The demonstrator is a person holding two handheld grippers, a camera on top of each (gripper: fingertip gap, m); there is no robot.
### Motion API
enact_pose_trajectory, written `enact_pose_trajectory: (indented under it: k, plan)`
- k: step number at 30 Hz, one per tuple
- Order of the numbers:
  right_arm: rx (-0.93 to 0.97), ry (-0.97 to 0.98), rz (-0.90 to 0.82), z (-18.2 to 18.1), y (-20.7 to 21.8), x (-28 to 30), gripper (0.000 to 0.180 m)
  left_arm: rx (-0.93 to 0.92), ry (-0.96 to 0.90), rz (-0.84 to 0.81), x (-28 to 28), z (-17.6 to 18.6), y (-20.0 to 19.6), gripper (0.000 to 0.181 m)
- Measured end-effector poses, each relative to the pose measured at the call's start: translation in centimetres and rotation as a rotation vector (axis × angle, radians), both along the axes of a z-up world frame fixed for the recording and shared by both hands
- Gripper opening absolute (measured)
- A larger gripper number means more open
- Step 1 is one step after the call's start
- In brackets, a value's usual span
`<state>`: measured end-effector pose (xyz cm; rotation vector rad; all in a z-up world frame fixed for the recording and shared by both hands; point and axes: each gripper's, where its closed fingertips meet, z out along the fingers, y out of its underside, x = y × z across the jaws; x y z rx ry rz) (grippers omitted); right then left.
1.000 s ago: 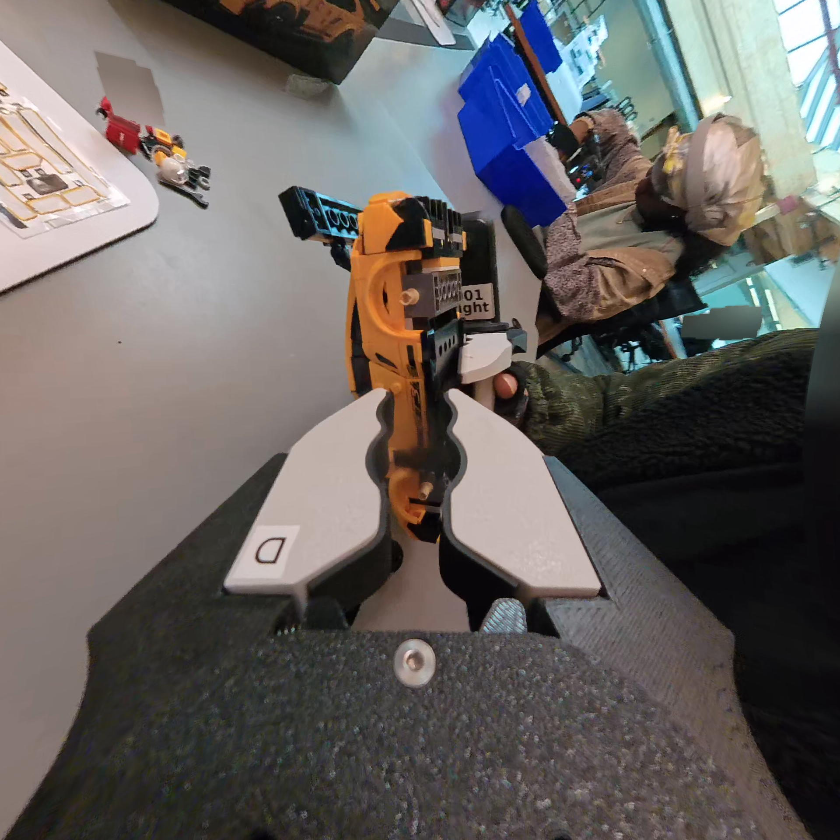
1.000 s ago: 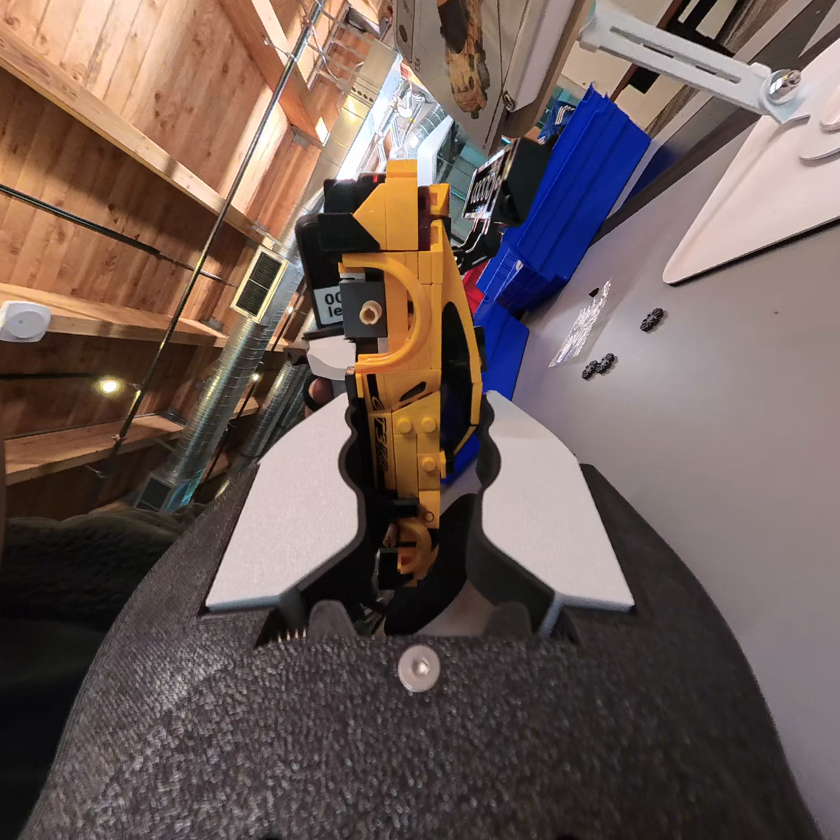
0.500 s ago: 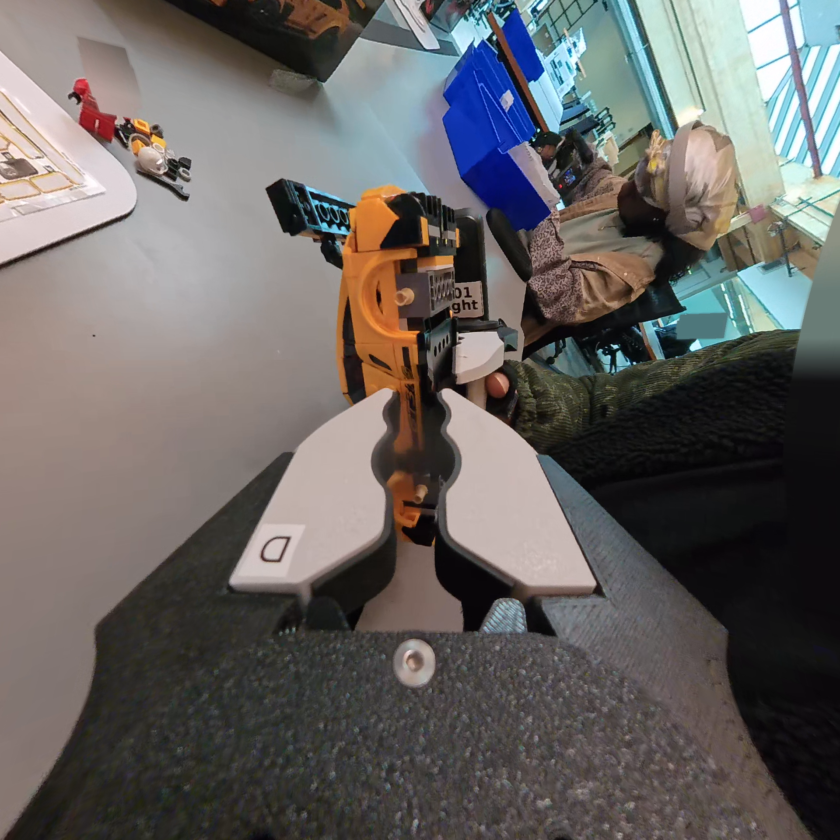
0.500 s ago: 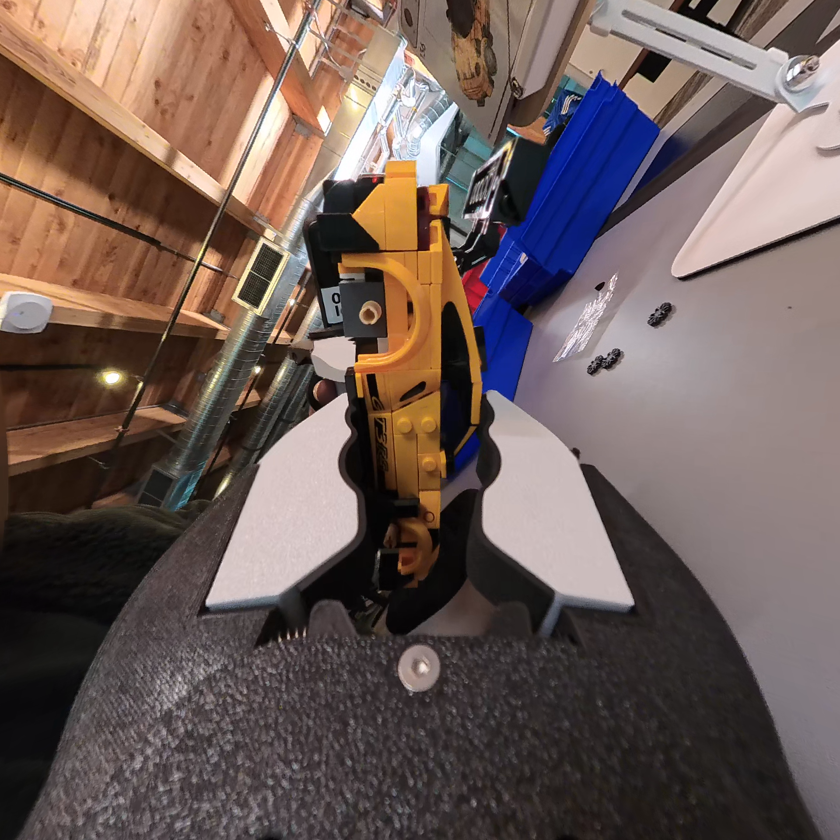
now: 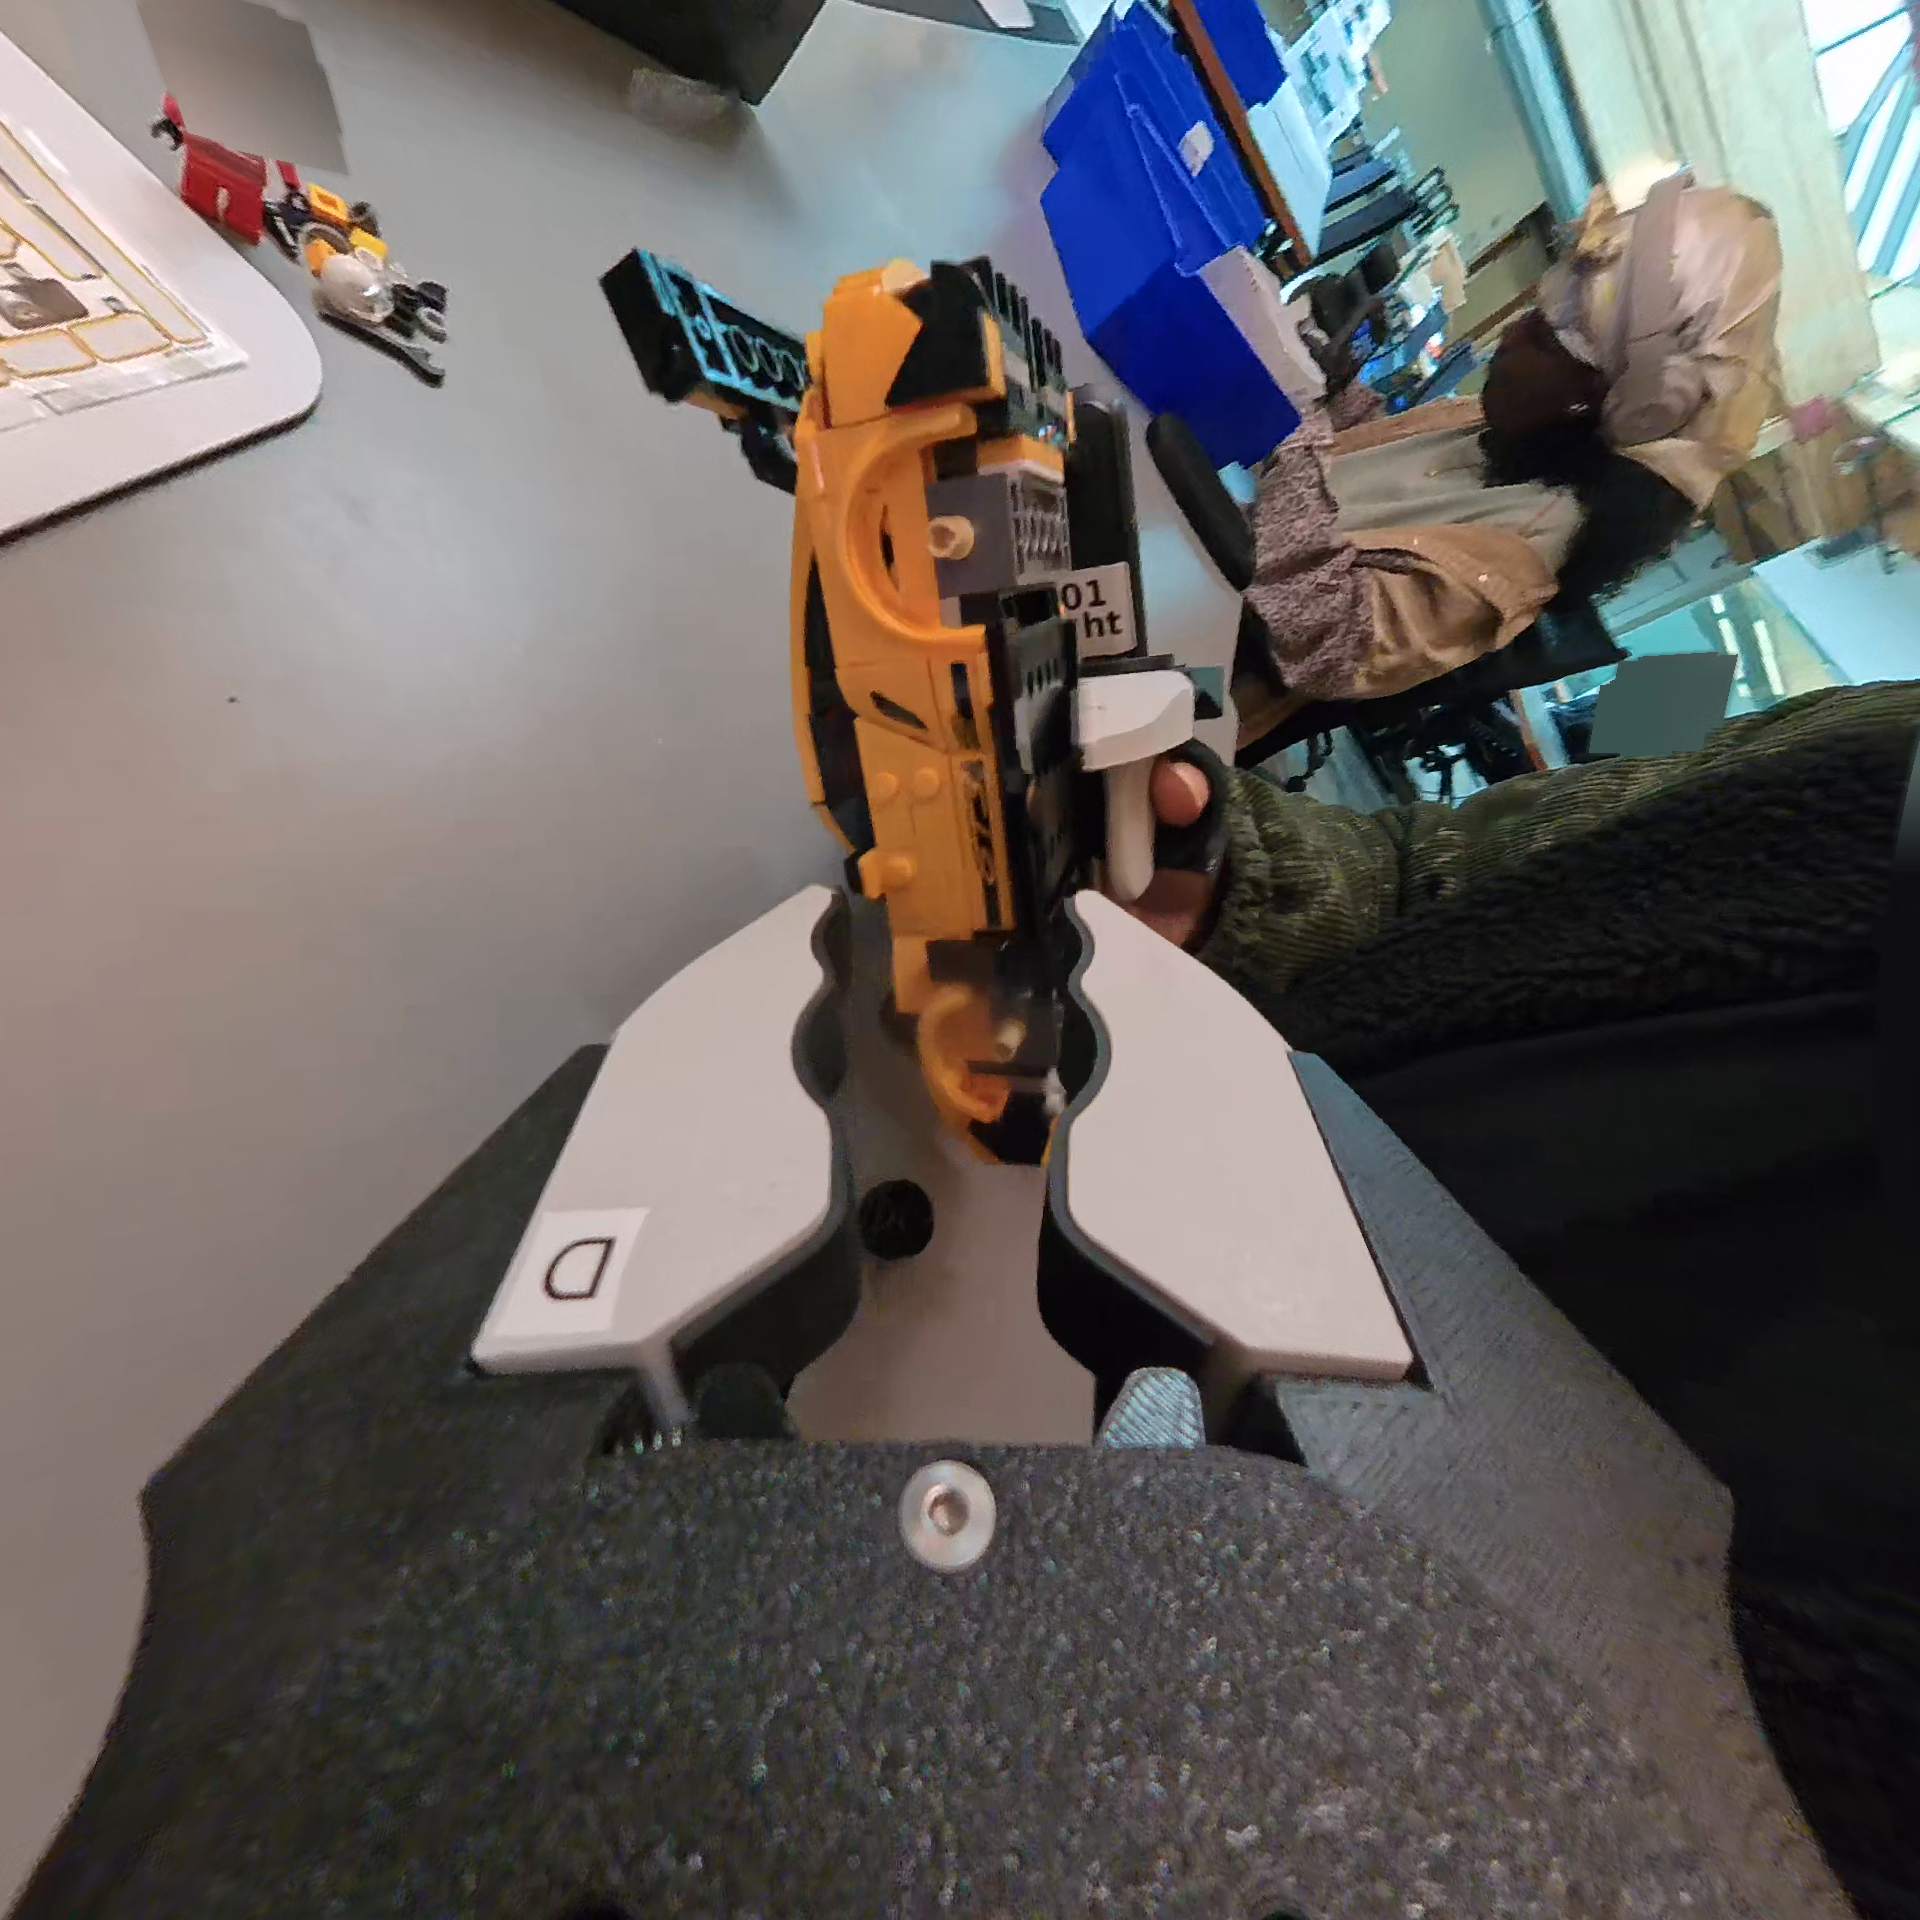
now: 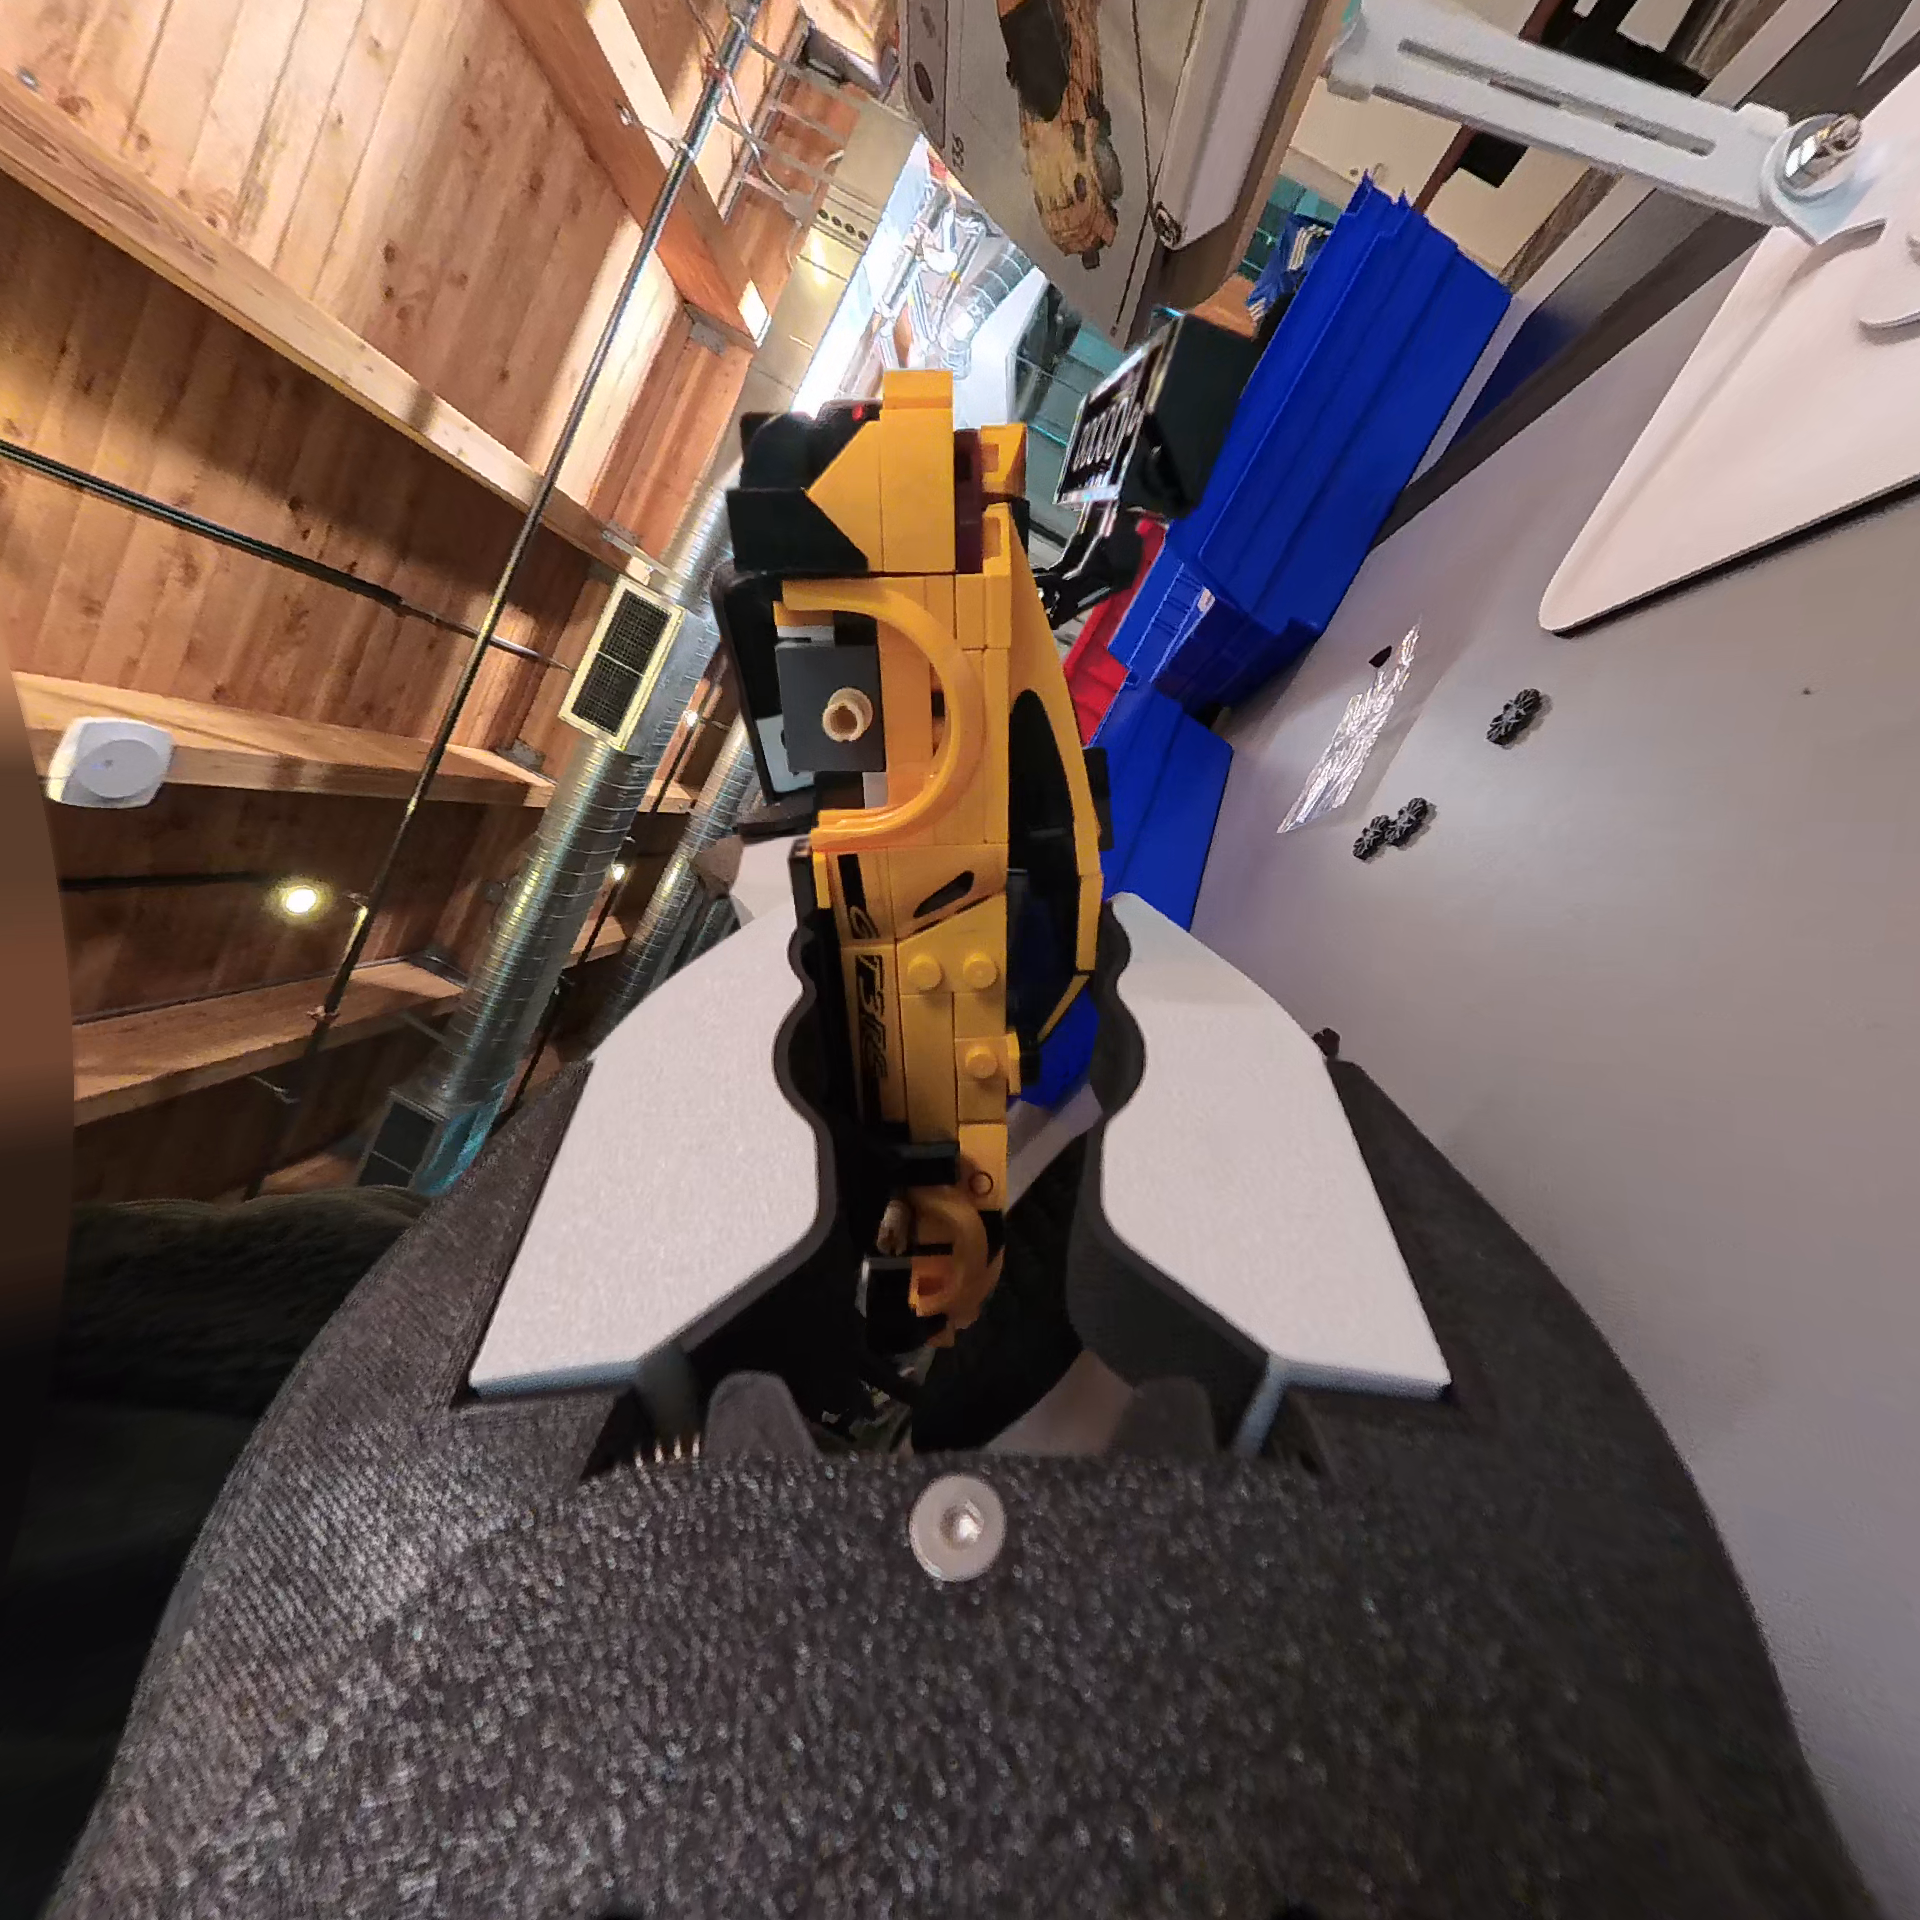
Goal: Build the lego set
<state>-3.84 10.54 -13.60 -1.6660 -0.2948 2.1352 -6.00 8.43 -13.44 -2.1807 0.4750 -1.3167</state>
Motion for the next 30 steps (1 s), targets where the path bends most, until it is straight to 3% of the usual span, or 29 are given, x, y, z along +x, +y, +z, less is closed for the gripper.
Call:
enact_pose_trajectory:
  k: [30]
  plan:
    - [-0.119,0.045,0.01,-0.2,0.5,0.3,0.048,-0.093,-0.127,-0.031,1.3,-0.6,-0.9,0.036]
